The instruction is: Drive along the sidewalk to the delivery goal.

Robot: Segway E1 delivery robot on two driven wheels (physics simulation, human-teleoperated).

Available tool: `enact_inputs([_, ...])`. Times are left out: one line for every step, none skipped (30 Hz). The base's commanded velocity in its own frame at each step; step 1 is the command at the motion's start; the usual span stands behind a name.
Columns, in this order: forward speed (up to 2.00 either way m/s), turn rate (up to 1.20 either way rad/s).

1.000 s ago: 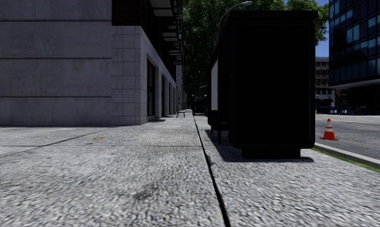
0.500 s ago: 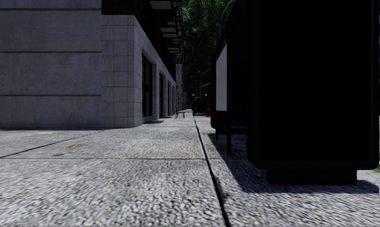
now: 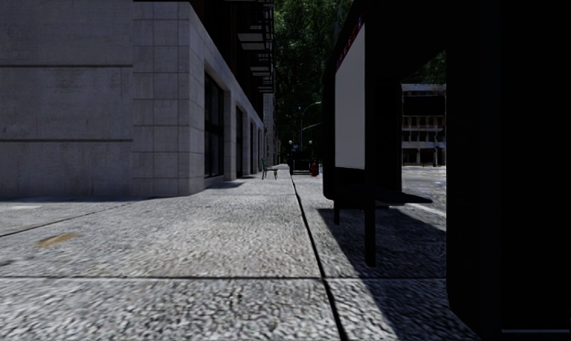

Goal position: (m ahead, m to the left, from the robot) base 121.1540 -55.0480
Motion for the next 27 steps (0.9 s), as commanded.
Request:
enact_inputs([2.00, 0.00])
enact_inputs([2.00, 0.00])
enact_inputs([2.00, 0.00])
enact_inputs([2.00, 0.00])
enact_inputs([2.00, 0.00])
enact_inputs([2.00, 0.00])
enact_inputs([2.00, 0.00])
enact_inputs([2.00, 0.00])
enact_inputs([2.00, 0.00])
enact_inputs([2.00, 0.00])
enact_inputs([2.00, 0.00])
enact_inputs([2.00, 0.00])
enact_inputs([2.00, 0.00])
enact_inputs([2.00, 0.00])
enact_inputs([2.00, 0.00])
enact_inputs([2.00, 0.00])
enact_inputs([2.00, 0.00])
enact_inputs([2.00, 0.00])
enact_inputs([2.00, 0.00])
enact_inputs([2.00, 0.00])
enact_inputs([2.00, 0.00])
enact_inputs([2.00, 0.00])
enact_inputs([2.00, 0.00])
enact_inputs([2.00, 0.00])
enact_inputs([2.00, 0.00])
enact_inputs([2.00, 0.00])
enact_inputs([2.00, 0.00])
